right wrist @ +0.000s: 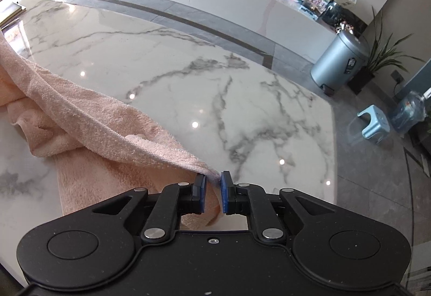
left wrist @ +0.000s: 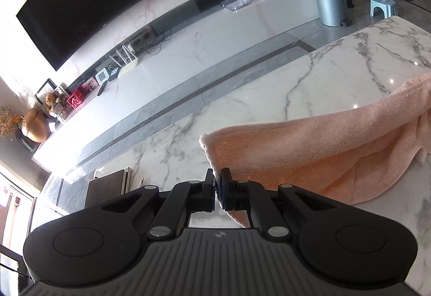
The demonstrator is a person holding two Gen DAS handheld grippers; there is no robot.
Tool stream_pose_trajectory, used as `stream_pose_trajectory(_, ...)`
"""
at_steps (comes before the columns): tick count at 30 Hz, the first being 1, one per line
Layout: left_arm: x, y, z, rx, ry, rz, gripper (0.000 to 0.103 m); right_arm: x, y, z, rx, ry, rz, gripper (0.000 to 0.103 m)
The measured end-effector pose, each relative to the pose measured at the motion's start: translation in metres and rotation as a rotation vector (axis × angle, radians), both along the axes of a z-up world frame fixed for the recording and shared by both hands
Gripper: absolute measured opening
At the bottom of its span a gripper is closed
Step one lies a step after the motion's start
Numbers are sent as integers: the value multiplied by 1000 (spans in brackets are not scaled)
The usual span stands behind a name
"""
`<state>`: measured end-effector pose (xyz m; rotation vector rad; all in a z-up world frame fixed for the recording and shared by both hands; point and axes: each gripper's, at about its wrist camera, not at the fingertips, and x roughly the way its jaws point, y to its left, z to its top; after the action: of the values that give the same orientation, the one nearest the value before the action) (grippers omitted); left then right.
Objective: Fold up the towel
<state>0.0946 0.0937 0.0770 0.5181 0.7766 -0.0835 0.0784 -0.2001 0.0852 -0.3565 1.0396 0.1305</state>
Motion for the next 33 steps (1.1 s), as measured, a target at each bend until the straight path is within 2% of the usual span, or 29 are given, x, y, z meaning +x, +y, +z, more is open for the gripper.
stream_pose_trajectory(2,2,2,-1,13,0,-1,3,0,-4,-2,4,14,5,22)
stream_pose_trajectory(5,6,5,-5,17,7,7,3,0,-11,-5,21,32,6,27)
stream_pose_trajectory(16,12,10,-21,27,51,20,3,-5,-24,-23,-6,94,21,27)
stream_pose_trajectory(19,15,13,-24,32,61,29,3,-5,-27,-31,-4,113,56,27)
stream_pose_trajectory(33,24,13,-28,68,84,36,3,7,-30,-54,29,116,113,26)
